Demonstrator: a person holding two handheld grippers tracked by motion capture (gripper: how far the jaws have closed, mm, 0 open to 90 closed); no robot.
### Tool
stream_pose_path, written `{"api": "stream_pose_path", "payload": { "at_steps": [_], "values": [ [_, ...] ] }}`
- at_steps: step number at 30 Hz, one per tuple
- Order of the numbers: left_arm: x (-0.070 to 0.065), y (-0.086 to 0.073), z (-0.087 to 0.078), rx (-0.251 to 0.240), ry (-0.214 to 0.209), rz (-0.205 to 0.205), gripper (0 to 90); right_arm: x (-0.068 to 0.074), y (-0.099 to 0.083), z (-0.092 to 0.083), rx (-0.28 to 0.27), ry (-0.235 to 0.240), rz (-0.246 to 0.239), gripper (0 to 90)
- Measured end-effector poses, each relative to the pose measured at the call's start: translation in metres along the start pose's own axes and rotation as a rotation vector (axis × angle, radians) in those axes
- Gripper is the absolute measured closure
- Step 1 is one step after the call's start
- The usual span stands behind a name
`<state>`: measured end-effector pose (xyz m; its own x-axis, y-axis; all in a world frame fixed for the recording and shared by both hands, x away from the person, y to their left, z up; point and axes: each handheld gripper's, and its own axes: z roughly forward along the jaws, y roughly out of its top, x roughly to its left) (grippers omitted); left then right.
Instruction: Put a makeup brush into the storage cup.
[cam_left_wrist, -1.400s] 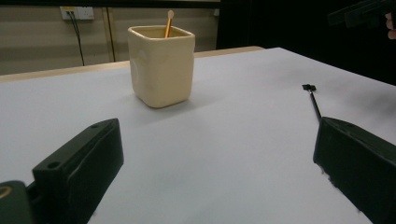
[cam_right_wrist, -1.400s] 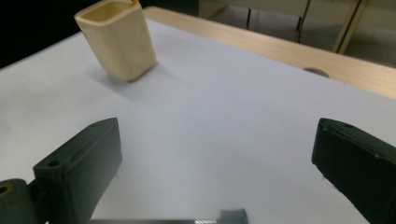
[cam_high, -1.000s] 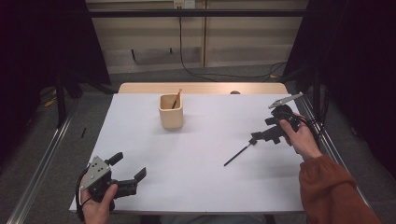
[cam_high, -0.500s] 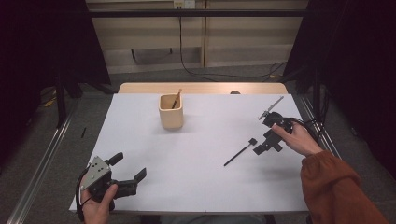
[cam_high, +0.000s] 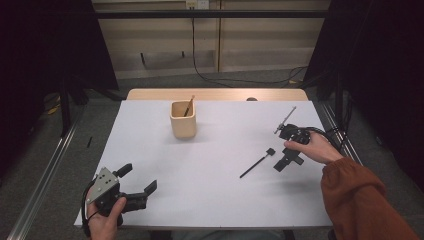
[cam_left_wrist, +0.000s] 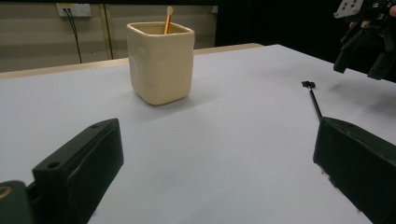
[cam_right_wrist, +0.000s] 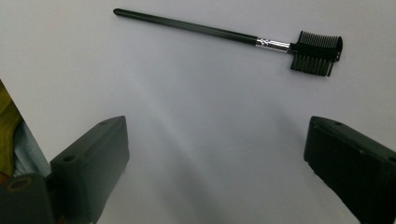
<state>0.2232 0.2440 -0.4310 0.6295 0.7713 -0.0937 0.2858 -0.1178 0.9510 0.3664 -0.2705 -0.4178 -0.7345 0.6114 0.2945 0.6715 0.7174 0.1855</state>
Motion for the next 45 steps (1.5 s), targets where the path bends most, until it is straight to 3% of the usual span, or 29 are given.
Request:
{"api": "stream_pose_path", "payload": {
  "at_steps": [3, 9, 11, 14, 19, 26, 28, 30, 32, 34, 36, 39, 41, 45],
  "values": [
    [0.0, 0.0, 0.0, 0.0, -0.001, 0.0, 1.7, 0.001, 0.003, 0.001, -0.001, -0.009, -0.035, 6.3],
    [0.0, 0.0, 0.0, -0.001, 0.0, 0.002, 1.7, 0.004, 0.009, 0.005, -0.014, -0.085, -0.209, 5.6],
    [0.0, 0.0, 0.0, 0.0, -0.002, 0.004, 1.7, 0.005, 0.011, 0.009, -0.015, -0.072, -0.273, 6.1],
    [0.0, 0.0, 0.001, 0.004, -0.003, 0.0, 1.6, 0.006, 0.014, 0.016, 0.029, -0.097, -0.351, 5.3],
    [0.0, 0.0, 0.001, 0.004, -0.006, 0.003, 1.7, 0.006, 0.022, 0.022, 0.046, -0.115, -0.455, 5.5],
    [0.001, 0.0, 0.001, 0.006, -0.008, 0.004, 1.9, 0.008, 0.04, 0.026, 0.083, -0.101, -0.472, 13.9],
    [0.0, 0.0, 0.001, 0.005, -0.01, 0.005, 2.0, 0.009, 0.046, 0.026, 0.105, -0.091, -0.497, 11.7],
    [0.0, 0.0, 0.001, 0.006, -0.01, 0.007, 1.9, 0.008, 0.052, 0.027, 0.095, -0.08, -0.495, 11.7],
    [0.001, 0.0, 0.001, 0.004, -0.012, 0.004, 2.0, 0.008, 0.056, 0.028, 0.11, -0.1, -0.521, 15.2],
    [0.002, 0.0, 0.0, 0.004, -0.009, 0.004, 1.9, 0.008, 0.059, 0.031, 0.122, -0.107, -0.517, 14.0],
    [0.003, 0.0, 0.0, 0.002, -0.008, 0.002, 1.8, 0.009, 0.06, 0.034, 0.136, -0.106, -0.544, 19.2],
    [0.002, -0.001, 0.0, 0.003, -0.011, -0.002, 1.8, 0.009, 0.059, 0.04, 0.172, -0.117, -0.547, 26.4],
    [0.002, 0.0, 0.001, 0.007, -0.016, 0.003, 1.8, 0.006, 0.059, 0.041, 0.163, -0.125, -0.569, 33.0],
    [0.001, 0.0, 0.002, 0.01, -0.022, 0.012, 1.9, 0.004, 0.059, 0.043, 0.173, -0.13, -0.566, 44.9]
  ]
}}
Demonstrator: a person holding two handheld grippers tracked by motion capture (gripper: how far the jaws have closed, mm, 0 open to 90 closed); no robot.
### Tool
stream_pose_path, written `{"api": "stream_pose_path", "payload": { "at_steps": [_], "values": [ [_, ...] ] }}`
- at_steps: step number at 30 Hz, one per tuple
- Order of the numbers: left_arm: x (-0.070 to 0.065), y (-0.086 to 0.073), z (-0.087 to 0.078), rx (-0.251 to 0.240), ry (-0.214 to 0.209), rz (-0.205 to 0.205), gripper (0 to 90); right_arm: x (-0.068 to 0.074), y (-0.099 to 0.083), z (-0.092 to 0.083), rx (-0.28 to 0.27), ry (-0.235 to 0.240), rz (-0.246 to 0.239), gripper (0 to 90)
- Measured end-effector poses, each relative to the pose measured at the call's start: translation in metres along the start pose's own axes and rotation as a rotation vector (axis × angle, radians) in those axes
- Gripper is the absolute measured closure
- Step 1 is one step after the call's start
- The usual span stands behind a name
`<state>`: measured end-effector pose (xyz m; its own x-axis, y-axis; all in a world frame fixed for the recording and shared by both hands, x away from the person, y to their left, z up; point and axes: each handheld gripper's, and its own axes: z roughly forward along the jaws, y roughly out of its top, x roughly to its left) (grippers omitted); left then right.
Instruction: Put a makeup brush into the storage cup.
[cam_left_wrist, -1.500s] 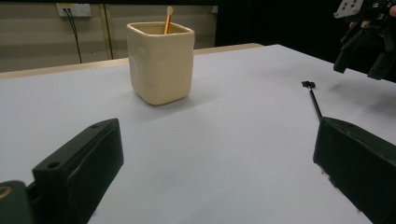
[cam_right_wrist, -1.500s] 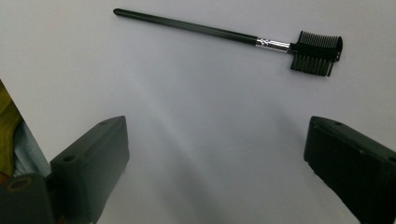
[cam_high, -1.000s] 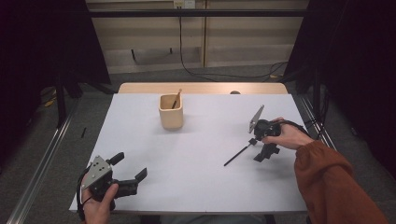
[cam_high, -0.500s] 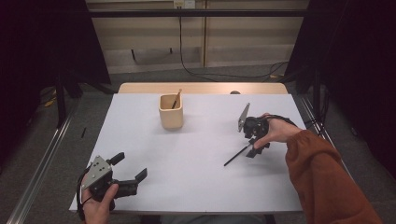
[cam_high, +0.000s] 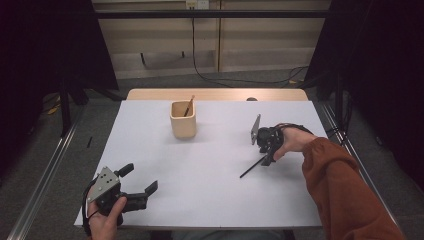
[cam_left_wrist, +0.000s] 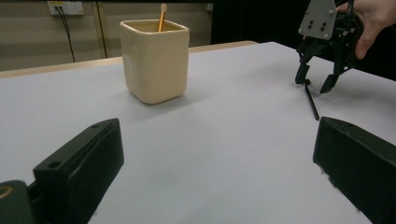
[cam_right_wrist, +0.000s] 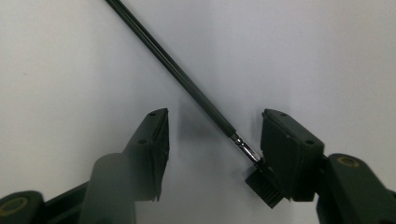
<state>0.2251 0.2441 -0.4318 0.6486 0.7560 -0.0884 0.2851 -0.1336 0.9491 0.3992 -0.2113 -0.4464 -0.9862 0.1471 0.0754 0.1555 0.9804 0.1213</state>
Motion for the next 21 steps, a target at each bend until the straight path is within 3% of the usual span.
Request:
{"api": "stream_pose_path", "payload": {
  "at_steps": [5, 11, 12, 19, 21],
  "values": [
    [0.0003, -0.0004, -0.0003, -0.001, 0.002, -0.008, 1.9, -0.0029, -0.0018, 0.0035, 0.015, -0.025, -0.015, 53.5],
    [-0.0008, -0.0002, 0.0003, -0.002, -0.003, 0.005, 2.1, 0.0012, -0.0013, 0.0043, 0.018, -0.042, -0.043, 57.2],
    [-0.001, -0.0002, 0.0004, -0.002, -0.002, 0.006, 2.1, 0.0017, -0.0004, 0.0045, 0.02, -0.041, -0.059, 59.1],
    [-0.0005, -0.0002, -0.0001, 0.0, -0.004, 0.009, 2.2, 0.0018, 0.0008, 0.004, 0.035, -0.032, -0.051, 62.8],
    [-0.0008, -0.0004, 0.0004, -0.002, -0.006, 0.007, 2.2, 0.0002, -0.0013, 0.004, 0.015, -0.026, -0.065, 63.2]
  ]
}}
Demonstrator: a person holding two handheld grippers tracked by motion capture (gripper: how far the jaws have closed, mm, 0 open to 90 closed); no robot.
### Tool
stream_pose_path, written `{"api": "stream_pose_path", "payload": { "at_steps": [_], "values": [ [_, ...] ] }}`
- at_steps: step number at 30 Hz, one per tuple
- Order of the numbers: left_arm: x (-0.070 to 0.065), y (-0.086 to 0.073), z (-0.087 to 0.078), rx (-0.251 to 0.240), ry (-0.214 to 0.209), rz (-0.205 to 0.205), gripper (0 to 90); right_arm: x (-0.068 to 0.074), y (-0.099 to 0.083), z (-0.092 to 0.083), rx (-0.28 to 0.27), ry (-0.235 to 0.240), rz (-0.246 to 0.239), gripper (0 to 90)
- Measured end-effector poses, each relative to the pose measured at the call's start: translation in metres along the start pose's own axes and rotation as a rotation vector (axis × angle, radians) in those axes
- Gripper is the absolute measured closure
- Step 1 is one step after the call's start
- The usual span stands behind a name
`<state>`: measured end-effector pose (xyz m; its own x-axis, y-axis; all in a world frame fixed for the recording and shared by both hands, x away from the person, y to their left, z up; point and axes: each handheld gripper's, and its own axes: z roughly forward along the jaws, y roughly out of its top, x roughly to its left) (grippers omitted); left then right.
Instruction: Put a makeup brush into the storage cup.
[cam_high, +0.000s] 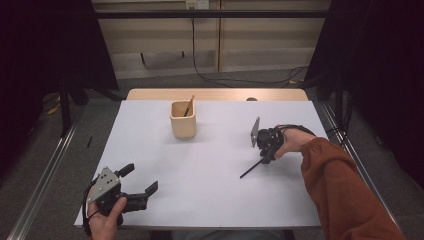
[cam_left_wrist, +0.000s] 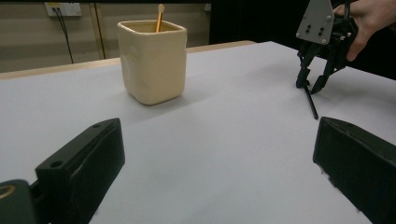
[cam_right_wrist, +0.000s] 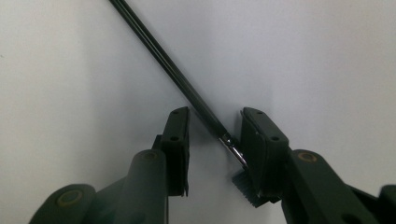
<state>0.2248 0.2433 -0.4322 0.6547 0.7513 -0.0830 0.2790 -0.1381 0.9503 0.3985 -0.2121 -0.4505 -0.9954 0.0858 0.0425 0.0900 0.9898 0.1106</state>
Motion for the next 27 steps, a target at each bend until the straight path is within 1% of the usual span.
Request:
{"api": "stream_pose_path", "payload": {
  "at_steps": [2, 3, 4, 5, 7, 8, 9, 10, 12, 13, 14, 16, 18, 21, 22, 27],
  "values": [
    [0.0, 0.0, 0.0, 0.001, -0.001, 0.002, 2.2, 0.001, -0.003, 0.0, -0.018, -0.004, 0.015, 63.1],
    [0.0, 0.0, 0.0, 0.0, -0.002, 0.001, 2.2, 0.001, -0.002, 0.0, -0.011, -0.006, 0.037, 63.3],
    [0.0, 0.0, 0.0, 0.001, -0.001, 0.0, 2.2, 0.001, 0.0, 0.0, 0.002, -0.009, 0.031, 63.4],
    [0.0, 0.0, 0.001, 0.002, 0.0, 0.001, 2.2, 0.001, 0.003, 0.0, 0.023, -0.009, 0.039, 63.7],
    [0.0, 0.0, 0.0, 0.001, -0.003, 0.002, 2.3, 0.002, 0.007, 0.001, 0.043, -0.016, 0.035, 65.5],
    [0.0, 0.0, 0.0, 0.001, -0.001, 0.004, 2.3, 0.001, 0.007, 0.0, 0.053, -0.012, 0.035, 67.4],
    [0.0, 0.0, 0.0, 0.001, -0.003, 0.004, 2.3, 0.001, 0.007, 0.0, 0.045, -0.008, 0.045, 70.5],
    [0.0, 0.0, 0.0, -0.003, -0.005, 0.002, 2.3, 0.0, 0.008, 0.0, 0.052, -0.008, 0.052, 73.2],
    [0.0, 0.0, 0.0, -0.003, -0.001, 0.006, 2.3, -0.002, 0.007, 0.0, 0.049, -0.005, 0.062, 82.6],
    [0.0, 0.0, 0.0, -0.001, -0.003, 0.006, 2.4, -0.003, 0.007, 0.0, 0.049, 0.003, 0.068, 85.6],
    [0.0, 0.0, 0.0, -0.001, -0.003, 0.007, 2.4, -0.004, 0.006, 0.0, 0.045, 0.007, 0.067, 85.7],
    [0.0, 0.0, 0.0, -0.004, -0.003, 0.003, 2.4, -0.003, 0.007, 0.0, 0.05, 0.0, 0.06, 85.9],
    [0.0, 0.0, 0.0, -0.004, -0.002, 0.004, 2.4, -0.002, 0.007, 0.0, 0.052, -0.001, 0.066, 86.1],
    [0.0, 0.0, 0.0, -0.001, -0.003, 0.007, 2.4, -0.003, 0.006, 0.0, 0.041, 0.0, 0.082, 86.1],
    [0.0, 0.0, 0.0, -0.001, -0.003, 0.007, 2.4, -0.002, 0.006, 0.0, 0.044, 0.002, 0.1, 86.1],
    [0.001, 0.0, -0.001, -0.001, 0.001, 0.006, 2.4, -0.004, 0.005, 0.0, 0.035, 0.009, 0.123, 86.2]
  ]
}}
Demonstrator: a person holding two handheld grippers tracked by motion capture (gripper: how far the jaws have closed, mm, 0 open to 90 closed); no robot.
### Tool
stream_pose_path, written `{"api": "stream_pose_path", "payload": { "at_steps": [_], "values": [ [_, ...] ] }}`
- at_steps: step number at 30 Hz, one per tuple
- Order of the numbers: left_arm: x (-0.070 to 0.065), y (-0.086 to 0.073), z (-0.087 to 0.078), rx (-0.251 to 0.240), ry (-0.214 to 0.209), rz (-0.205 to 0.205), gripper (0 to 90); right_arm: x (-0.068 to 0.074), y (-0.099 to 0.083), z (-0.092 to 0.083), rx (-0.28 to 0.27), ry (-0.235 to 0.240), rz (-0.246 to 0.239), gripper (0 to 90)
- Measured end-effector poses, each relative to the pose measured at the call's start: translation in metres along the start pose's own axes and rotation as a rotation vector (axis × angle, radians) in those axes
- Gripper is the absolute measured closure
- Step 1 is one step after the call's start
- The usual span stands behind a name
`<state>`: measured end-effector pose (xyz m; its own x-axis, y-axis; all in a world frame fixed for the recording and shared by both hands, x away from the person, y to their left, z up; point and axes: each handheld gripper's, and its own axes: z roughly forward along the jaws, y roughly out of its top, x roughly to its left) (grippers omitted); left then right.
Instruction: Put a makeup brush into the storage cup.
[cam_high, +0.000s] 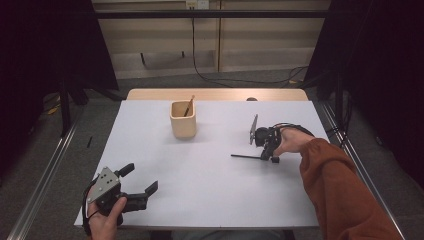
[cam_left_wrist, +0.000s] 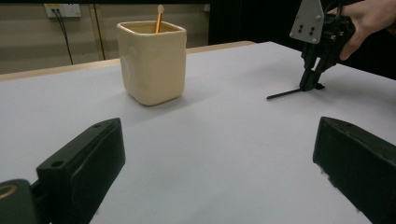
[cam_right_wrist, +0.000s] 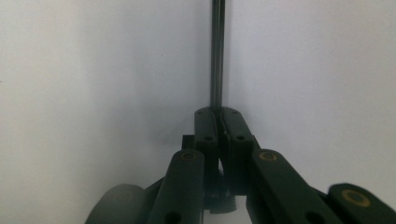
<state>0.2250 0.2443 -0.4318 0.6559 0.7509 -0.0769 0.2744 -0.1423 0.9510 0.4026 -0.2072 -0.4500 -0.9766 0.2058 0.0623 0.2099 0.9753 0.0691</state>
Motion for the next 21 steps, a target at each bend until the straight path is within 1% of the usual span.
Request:
{"api": "stream_pose_path", "payload": {
  "at_steps": [1, 2, 3, 4, 9, 11, 13, 14, 15, 17, 19, 20, 21],
  "values": [
    [0.0, 0.0, 0.0, 0.0, 0.0, 0.0, 2.4, 0.0, 0.0, 0.0, -0.003, -0.001, 0.015, 86.1],
    [0.0, 0.0, 0.0, 0.001, 0.0, 0.001, 2.4, -0.001, -0.001, 0.0, -0.008, 0.001, 0.018, 86.2],
    [0.0, 0.0, 0.0, 0.001, 0.001, 0.0, 2.4, -0.001, -0.001, -0.001, 0.0, 0.009, 0.039, 86.2],
    [0.0, 0.0, 0.0, 0.001, 0.0, 0.0, 2.4, -0.001, -0.001, 0.0, -0.007, 0.009, 0.05, 86.2],
    [0.0, 0.0, 0.0, 0.002, 0.001, -0.002, 2.4, -0.003, -0.002, -0.001, -0.015, 0.016, 0.072, 86.2],
    [0.0, 0.0, 0.0, -0.001, 0.0, -0.002, 2.4, -0.003, -0.003, -0.002, -0.029, 0.019, 0.086, 86.2],
    [0.0, 0.0, 0.0, -0.001, 0.001, -0.003, 2.4, -0.001, -0.004, -0.003, -0.064, 0.018, 0.097, 86.2],
    [0.0, 0.0, -0.001, -0.001, 0.001, -0.002, 2.4, 0.0, -0.004, -0.004, -0.073, 0.018, 0.103, 86.2],
    [0.0, 0.0, -0.001, -0.001, 0.002, -0.003, 2.4, 0.0, -0.004, -0.004, -0.088, 0.012, 0.095, 86.2],
    [0.0, 0.0, -0.001, -0.005, 0.004, -0.005, 2.4, 0.002, -0.006, -0.006, -0.094, -0.012, 0.114, 86.2],
    [0.0, 0.0, -0.001, -0.006, 0.002, -0.002, 2.4, 0.002, -0.008, -0.009, -0.125, -0.004, 0.122, 86.2],
    [-0.001, 0.0, -0.001, -0.007, 0.002, -0.001, 2.4, 0.002, -0.009, -0.011, -0.146, -0.004, 0.142, 86.1],
    [-0.001, 0.0, -0.001, -0.007, 0.001, -0.001, 2.4, 0.003, -0.01, -0.013, -0.153, 0.006, 0.147, 86.2]
  ]
}}
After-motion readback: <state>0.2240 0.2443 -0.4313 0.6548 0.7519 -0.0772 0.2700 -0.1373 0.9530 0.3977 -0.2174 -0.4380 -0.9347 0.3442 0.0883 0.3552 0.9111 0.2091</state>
